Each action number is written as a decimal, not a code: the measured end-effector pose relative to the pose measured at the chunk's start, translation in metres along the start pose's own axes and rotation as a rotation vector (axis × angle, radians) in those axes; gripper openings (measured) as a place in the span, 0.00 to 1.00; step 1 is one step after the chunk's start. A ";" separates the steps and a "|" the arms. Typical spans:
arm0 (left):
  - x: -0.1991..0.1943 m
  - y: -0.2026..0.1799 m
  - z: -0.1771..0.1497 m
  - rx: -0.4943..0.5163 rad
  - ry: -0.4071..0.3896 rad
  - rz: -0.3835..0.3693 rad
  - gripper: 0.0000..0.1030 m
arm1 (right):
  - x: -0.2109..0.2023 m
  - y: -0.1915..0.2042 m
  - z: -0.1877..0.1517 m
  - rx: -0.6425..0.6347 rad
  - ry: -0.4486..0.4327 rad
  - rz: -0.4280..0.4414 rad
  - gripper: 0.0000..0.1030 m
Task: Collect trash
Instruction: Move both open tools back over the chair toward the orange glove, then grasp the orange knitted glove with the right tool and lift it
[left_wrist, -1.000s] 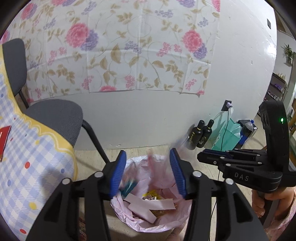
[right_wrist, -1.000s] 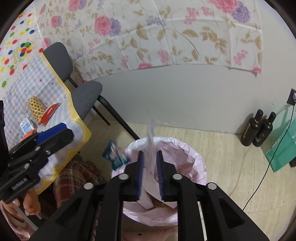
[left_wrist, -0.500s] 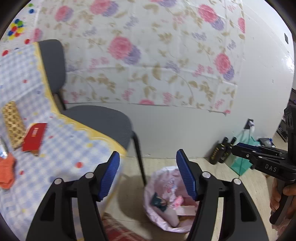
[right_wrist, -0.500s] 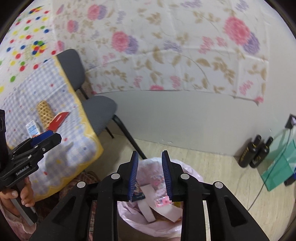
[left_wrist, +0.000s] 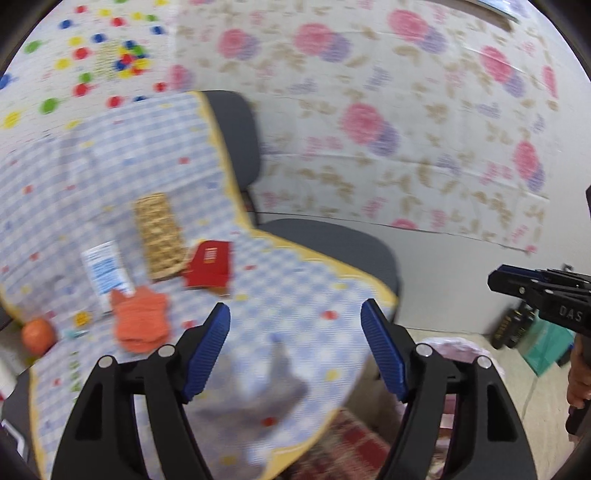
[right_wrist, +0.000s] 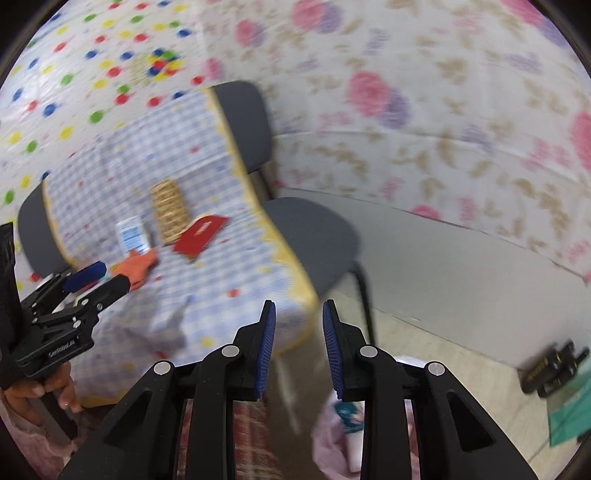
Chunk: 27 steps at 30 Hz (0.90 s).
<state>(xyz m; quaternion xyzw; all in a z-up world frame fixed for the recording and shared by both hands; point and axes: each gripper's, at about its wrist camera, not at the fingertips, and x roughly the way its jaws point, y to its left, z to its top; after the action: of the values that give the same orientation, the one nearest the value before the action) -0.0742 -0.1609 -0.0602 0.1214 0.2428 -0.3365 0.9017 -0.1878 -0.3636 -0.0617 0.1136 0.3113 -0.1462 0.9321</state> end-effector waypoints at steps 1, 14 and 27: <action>-0.002 0.009 0.001 -0.018 0.002 0.025 0.72 | 0.004 0.011 0.004 -0.029 -0.005 0.012 0.27; -0.028 0.126 -0.005 -0.200 0.025 0.328 0.83 | 0.063 0.113 0.046 -0.235 -0.004 0.164 0.28; -0.031 0.210 -0.026 -0.311 0.097 0.462 0.83 | 0.135 0.175 0.065 -0.267 0.064 0.226 0.50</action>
<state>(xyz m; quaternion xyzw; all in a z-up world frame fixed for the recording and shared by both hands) 0.0360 0.0219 -0.0547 0.0498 0.3005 -0.0748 0.9495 0.0114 -0.2483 -0.0726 0.0276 0.3427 0.0059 0.9390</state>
